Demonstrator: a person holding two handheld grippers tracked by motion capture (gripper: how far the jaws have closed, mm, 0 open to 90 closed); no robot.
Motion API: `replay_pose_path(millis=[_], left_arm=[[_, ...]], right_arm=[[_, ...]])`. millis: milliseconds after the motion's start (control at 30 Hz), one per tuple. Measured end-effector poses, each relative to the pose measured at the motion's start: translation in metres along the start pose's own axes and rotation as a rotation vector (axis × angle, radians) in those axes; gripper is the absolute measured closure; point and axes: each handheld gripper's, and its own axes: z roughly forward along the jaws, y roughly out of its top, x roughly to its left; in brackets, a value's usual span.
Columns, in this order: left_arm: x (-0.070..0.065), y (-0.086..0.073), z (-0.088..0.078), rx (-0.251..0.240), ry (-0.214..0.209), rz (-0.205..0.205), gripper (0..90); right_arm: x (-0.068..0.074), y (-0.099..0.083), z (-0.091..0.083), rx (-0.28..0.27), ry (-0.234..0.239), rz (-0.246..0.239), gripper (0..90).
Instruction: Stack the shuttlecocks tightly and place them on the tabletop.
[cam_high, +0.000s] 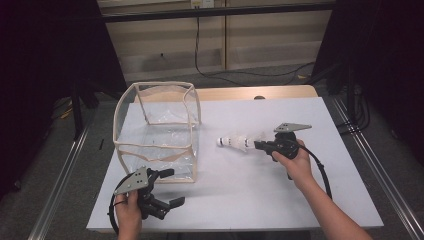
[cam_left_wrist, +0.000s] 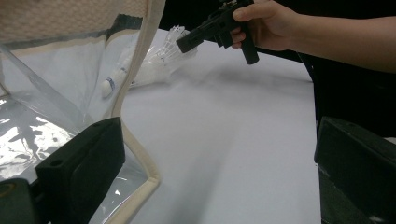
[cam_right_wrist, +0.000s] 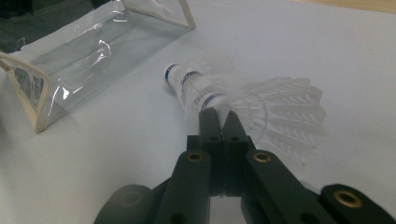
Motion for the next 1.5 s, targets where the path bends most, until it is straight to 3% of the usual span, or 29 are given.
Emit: replay_pose_path(millis=[1500], left_arm=[[0.0,-0.001,0.001,0.001,-0.001,-0.005,2.1]], right_arm=[[0.002,-0.004,0.018,-0.002,0.012,0.014,90.0]])
